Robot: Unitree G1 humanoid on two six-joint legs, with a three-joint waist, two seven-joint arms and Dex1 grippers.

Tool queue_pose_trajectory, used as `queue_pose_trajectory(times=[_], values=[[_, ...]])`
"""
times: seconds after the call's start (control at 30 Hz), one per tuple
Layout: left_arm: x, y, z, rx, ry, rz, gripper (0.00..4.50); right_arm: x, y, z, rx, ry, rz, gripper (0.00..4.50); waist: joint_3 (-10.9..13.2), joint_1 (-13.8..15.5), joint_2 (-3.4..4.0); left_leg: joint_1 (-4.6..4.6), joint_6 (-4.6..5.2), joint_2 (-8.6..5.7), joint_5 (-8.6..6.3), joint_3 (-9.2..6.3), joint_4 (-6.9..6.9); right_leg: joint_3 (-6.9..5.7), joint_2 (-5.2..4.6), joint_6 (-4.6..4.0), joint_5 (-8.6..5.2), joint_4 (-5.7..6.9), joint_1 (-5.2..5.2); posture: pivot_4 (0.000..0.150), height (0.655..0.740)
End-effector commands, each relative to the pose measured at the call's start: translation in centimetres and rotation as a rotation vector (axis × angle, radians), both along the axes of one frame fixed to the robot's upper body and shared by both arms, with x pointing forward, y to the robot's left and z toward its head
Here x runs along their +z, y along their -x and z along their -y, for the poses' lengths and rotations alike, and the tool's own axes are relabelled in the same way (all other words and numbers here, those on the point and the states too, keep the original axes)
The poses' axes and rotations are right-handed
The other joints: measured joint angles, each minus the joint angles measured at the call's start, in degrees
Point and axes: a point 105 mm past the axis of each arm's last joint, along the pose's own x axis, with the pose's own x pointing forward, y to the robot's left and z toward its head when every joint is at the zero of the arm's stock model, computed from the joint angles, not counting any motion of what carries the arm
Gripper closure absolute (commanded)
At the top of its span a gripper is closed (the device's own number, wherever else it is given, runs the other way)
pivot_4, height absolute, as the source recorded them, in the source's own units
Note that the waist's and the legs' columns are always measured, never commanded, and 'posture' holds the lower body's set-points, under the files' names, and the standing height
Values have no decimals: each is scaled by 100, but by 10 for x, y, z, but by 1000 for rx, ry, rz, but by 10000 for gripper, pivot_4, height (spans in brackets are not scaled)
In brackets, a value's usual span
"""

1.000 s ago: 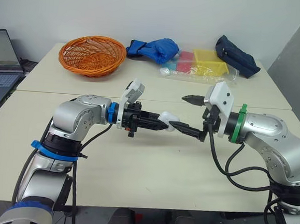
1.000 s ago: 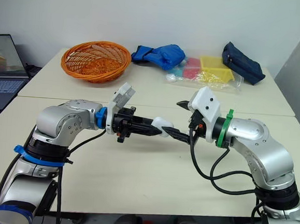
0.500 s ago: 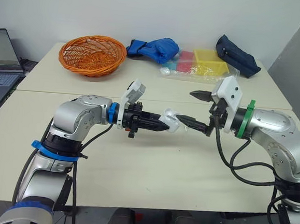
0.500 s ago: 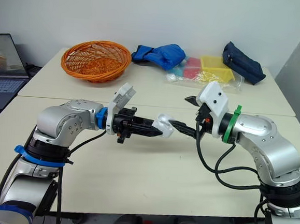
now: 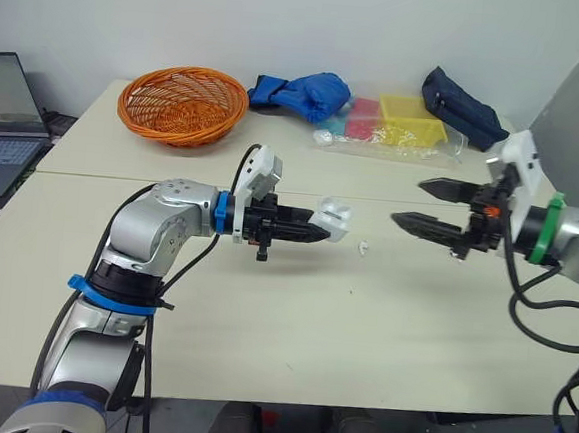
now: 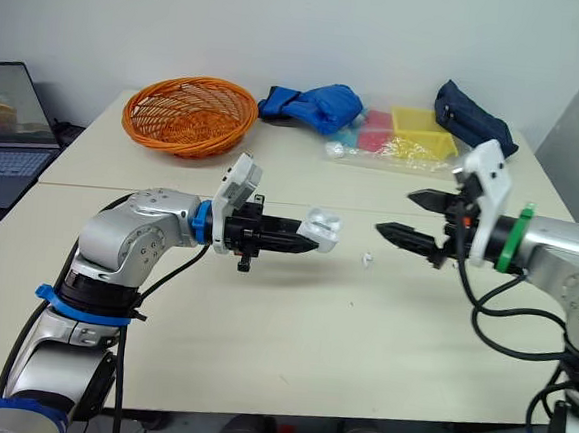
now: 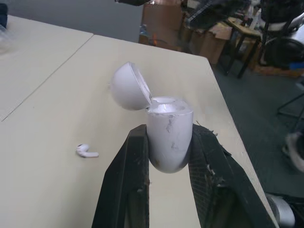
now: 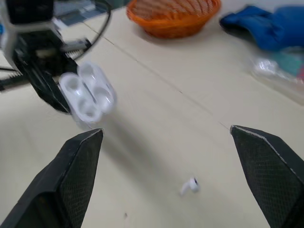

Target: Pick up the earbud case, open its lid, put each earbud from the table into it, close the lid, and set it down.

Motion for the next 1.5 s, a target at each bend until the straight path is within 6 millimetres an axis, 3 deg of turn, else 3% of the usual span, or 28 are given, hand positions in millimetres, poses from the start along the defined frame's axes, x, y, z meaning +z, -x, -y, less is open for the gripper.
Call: queue_pose_trajectory(times=[0.03,0.23,0.4,0.6,1.17,1.3,1.5], values=[[7,5,2,-10,18,69,37595,-21,-2,39,-96,170,-111,241,2,1,4,-3,1,-2,0,1,-2,-1,-2,2,0,-11,0,1500,7400],[5,6,15,3,47,94,37595,-56,-32,76,-199,329,-135,241,3,-30,4,-11,1,0,-1,14,-3,8,0,27,10,-46,2,1500,7400],[-5,14,9,37,60,76,37595,-89,-66,96,-499,135,-228,241,4,-35,5,-11,1,2,-1,12,-3,11,4,39,22,-42,1,1500,7400],[-6,16,9,58,62,73,37595,-102,-76,119,-670,106,-171,241,16,44,25,-32,1,-7,0,1,-1,-4,2,30,28,-46,-6,1500,7400],[3,9,20,-3,52,94,37595,-138,-67,99,-668,14,-165,241,15,-8,25,-24,1,-7,0,2,7,3,10,53,34,-47,3,1500,7400],[4,9,21,-13,54,95,37595,-143,-70,97,-665,11,-137,12505,15,-25,25,-24,1,-7,0,5,7,6,10,53,34,-47,3,1500,7400],[5,9,20,-23,47,95,37595,-148,-77,92,-668,-11,-121,34613,15,-30,25,-11,1,-6,0,7,9,9,28,47,37,-43,8,1500,7400]])
